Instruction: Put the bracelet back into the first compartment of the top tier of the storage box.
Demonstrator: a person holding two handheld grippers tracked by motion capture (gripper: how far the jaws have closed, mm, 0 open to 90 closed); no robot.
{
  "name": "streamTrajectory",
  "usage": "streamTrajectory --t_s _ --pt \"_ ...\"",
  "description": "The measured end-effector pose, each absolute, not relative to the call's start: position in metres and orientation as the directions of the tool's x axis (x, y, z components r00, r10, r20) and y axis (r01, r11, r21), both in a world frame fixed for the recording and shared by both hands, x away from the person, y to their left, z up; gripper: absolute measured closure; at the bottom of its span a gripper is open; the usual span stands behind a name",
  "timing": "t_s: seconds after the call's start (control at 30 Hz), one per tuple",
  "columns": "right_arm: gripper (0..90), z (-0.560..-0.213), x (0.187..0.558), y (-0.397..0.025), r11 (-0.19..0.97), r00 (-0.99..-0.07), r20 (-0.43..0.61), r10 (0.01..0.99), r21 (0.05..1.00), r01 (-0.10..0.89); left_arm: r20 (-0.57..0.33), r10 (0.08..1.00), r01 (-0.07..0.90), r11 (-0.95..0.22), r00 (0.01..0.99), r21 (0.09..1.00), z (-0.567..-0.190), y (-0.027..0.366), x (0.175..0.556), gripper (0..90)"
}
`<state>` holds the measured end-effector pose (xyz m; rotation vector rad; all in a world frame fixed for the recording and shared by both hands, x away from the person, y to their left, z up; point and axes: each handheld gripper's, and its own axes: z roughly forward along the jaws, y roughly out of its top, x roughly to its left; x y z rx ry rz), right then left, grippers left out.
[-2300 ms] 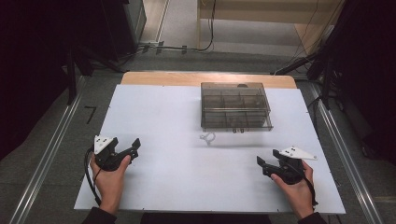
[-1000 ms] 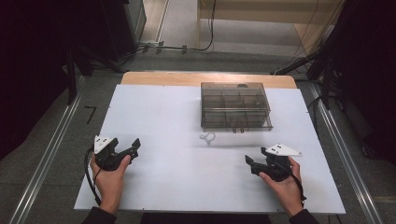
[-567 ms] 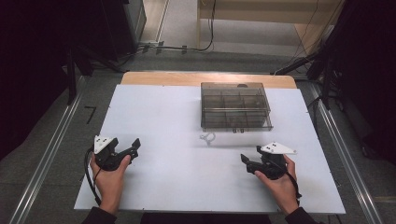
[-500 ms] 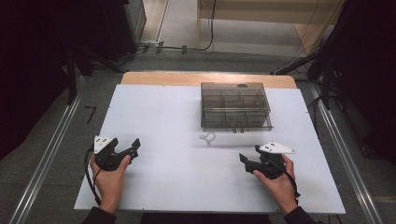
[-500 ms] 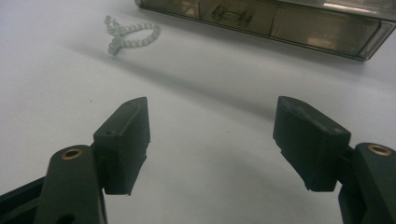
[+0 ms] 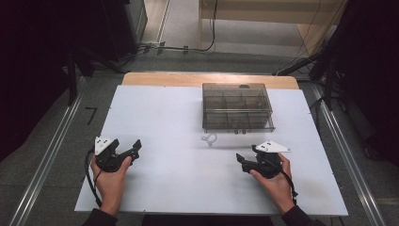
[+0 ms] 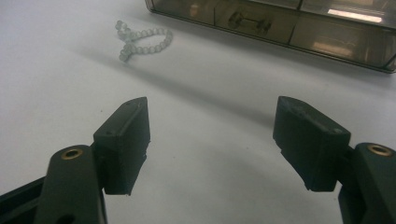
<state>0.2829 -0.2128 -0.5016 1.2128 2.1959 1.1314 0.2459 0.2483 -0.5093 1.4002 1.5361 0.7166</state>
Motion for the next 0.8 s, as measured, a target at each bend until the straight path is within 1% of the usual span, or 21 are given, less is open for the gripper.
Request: streamTrajectory --t_s 0.8 --pt "27.2 -0.507 0.297 -0.178 0.332 -0.587 0.037 0.809 0.795 0.507 -0.232 0.971 0.446 0.182 0.06 0.876 -0.51 0.248 0.247 11.8"
